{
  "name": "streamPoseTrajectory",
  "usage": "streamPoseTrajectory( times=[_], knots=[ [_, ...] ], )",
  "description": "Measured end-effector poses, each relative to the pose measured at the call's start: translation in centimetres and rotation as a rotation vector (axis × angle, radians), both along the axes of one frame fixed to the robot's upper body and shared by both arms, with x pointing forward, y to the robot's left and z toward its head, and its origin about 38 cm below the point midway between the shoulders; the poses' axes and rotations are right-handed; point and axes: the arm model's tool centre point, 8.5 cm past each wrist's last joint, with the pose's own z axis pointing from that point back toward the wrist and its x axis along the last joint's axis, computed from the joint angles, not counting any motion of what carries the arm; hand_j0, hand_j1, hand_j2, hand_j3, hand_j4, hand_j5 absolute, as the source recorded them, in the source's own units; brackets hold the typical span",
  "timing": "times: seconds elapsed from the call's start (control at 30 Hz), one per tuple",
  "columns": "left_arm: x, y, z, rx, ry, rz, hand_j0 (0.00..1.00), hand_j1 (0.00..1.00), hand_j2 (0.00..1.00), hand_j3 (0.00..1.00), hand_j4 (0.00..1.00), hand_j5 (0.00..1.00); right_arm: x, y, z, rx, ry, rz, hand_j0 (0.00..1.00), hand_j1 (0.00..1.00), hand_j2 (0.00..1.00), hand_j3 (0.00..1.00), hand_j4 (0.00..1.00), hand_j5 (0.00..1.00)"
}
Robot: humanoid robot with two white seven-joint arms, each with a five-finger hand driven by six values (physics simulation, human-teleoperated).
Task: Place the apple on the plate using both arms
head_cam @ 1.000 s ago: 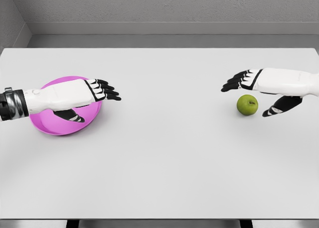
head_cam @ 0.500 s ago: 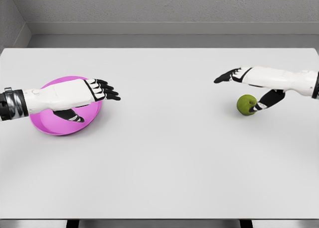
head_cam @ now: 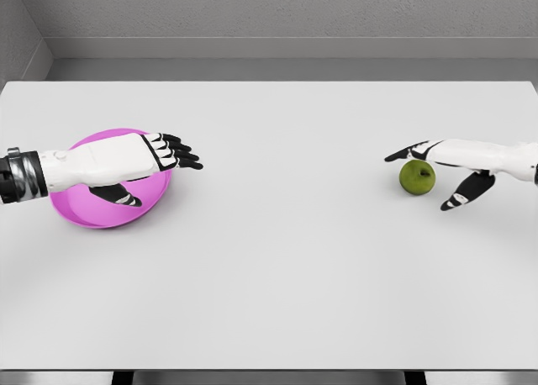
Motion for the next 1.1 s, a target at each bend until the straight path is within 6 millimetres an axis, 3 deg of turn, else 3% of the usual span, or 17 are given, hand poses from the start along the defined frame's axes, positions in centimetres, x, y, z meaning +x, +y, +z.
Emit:
streamPoseTrajectory(
  times=[0.37, 1.1],
  knots=[
    [0.0, 0.0, 0.0, 0.0, 0.0, 0.0, 1.0, 1.0, 1.0, 1.0, 1.0, 1.0, 1.4, 0.8, -1.6, 0.033, 0.023, -0.03, 1.0, 1.0, 1.0, 1.0, 1.0, 1.0],
    [0.0, 0.0, 0.1, 0.001, -0.002, 0.0, 1.0, 1.0, 1.0, 1.0, 1.0, 1.0, 3.1, -0.5, -3.2, 0.004, 0.044, -0.109, 1.0, 1.0, 1.0, 1.0, 1.0, 1.0]
  ],
)
